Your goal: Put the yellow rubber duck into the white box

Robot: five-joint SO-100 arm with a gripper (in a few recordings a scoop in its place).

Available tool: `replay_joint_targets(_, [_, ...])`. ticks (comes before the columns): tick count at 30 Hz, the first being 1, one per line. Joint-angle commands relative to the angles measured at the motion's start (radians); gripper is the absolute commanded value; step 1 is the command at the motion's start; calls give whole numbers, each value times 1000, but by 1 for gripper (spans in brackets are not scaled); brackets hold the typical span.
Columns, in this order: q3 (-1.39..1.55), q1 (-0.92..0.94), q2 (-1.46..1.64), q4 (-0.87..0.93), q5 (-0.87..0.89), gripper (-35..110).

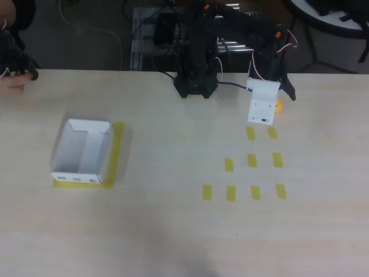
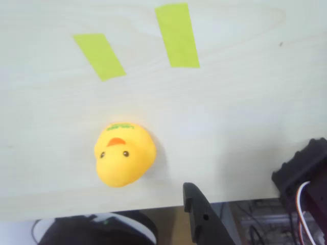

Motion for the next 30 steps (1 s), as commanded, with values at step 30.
replay_joint_targets(30, [-58,-178,-207,-92,57,44])
